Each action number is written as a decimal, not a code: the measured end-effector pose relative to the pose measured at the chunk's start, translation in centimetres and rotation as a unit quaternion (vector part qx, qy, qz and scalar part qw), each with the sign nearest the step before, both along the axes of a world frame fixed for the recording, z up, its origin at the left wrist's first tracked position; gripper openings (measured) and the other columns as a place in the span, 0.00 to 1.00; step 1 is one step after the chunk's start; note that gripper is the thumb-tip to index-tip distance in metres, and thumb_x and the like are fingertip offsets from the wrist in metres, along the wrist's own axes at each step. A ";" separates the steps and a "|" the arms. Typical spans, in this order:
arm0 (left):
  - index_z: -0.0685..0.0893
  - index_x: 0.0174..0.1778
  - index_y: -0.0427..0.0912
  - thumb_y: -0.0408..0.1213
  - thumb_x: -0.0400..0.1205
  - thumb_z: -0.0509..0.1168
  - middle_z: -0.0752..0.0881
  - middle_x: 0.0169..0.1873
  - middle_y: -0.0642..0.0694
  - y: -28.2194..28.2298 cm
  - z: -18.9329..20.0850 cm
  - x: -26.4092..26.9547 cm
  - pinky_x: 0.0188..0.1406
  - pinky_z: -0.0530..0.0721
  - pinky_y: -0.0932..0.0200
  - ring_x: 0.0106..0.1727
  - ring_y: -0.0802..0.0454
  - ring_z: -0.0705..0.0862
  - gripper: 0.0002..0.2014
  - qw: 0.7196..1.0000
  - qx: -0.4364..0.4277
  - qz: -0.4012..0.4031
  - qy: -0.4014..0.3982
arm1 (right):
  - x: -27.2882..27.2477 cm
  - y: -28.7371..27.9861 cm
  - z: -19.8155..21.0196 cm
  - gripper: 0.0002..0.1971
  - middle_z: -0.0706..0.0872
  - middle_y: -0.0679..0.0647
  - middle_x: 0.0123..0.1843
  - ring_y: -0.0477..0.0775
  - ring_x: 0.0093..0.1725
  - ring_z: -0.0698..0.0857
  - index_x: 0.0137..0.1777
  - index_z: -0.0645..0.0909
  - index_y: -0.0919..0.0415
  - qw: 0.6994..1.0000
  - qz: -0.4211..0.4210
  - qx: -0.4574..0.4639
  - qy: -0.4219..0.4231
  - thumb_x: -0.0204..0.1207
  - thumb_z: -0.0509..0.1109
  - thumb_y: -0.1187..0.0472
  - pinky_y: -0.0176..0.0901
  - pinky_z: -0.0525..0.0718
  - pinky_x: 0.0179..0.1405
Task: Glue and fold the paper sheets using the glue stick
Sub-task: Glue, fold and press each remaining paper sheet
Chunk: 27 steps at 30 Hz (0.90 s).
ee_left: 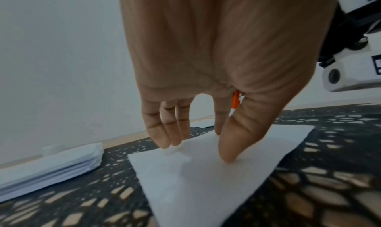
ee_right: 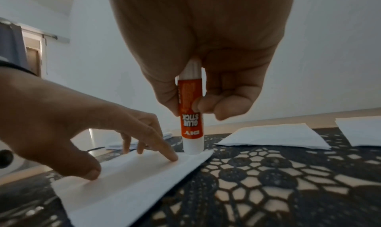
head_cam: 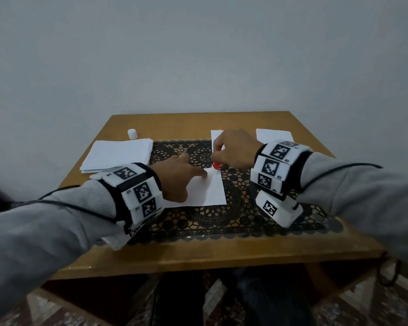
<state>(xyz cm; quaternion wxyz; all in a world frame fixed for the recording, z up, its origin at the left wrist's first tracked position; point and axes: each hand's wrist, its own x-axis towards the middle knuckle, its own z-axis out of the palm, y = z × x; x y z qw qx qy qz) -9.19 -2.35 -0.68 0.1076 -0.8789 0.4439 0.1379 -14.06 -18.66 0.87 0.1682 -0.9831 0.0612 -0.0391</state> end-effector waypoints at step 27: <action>0.62 0.80 0.63 0.32 0.77 0.64 0.65 0.52 0.48 0.7 -0.2 0.5 0.50 0.70 0.59 0.52 0.49 0.70 0.37 0.997 -0.040 0.010 0.059 | -4.4 1.9 -0.1 0.10 0.88 0.56 0.36 0.44 0.27 0.76 0.34 0.86 0.63 0.995 0.061 0.030 0.075 0.73 0.74 0.57 0.39 0.76 0.29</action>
